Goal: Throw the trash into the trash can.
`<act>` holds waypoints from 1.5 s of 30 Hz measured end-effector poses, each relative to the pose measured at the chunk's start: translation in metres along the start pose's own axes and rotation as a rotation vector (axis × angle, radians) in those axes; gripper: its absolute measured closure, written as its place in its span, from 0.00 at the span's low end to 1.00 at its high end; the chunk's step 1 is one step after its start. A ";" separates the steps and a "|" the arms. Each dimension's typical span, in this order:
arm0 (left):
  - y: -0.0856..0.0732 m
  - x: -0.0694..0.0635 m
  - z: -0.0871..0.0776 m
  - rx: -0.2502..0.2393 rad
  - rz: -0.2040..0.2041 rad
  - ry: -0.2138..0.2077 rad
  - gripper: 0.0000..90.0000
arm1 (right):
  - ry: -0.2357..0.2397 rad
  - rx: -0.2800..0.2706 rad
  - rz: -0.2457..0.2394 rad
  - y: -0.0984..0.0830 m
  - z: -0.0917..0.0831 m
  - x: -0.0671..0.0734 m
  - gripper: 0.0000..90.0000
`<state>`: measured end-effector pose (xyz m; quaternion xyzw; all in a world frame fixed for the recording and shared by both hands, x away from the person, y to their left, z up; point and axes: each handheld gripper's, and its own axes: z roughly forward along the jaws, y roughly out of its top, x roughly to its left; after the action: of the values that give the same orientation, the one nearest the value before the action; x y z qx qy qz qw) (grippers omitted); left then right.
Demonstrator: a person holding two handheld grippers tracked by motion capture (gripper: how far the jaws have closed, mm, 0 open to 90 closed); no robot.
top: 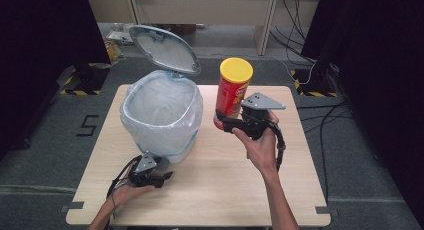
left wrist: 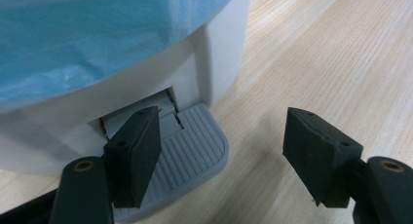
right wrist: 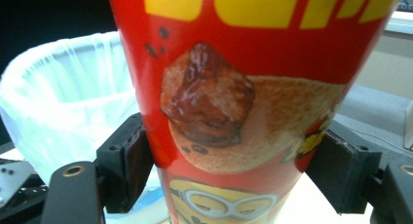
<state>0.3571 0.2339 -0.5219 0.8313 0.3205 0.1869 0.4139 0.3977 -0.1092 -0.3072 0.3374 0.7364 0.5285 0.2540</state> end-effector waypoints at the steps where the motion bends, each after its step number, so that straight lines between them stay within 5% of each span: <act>1: 0.000 0.000 0.000 0.000 0.000 0.000 0.33 | 0.002 0.002 -0.006 0.002 0.000 0.001 0.27; 36: 0.000 0.001 -0.001 0.004 0.001 -0.005 0.33 | 0.104 -0.015 -0.055 0.063 0.017 0.047 0.27; 45: 0.000 0.001 0.000 0.004 0.003 -0.004 0.33 | 0.146 -0.010 -0.064 0.080 0.037 0.061 0.27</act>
<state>0.3573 0.2345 -0.5216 0.8329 0.3188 0.1851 0.4127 0.4039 -0.0234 -0.2442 0.2730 0.7608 0.5469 0.2181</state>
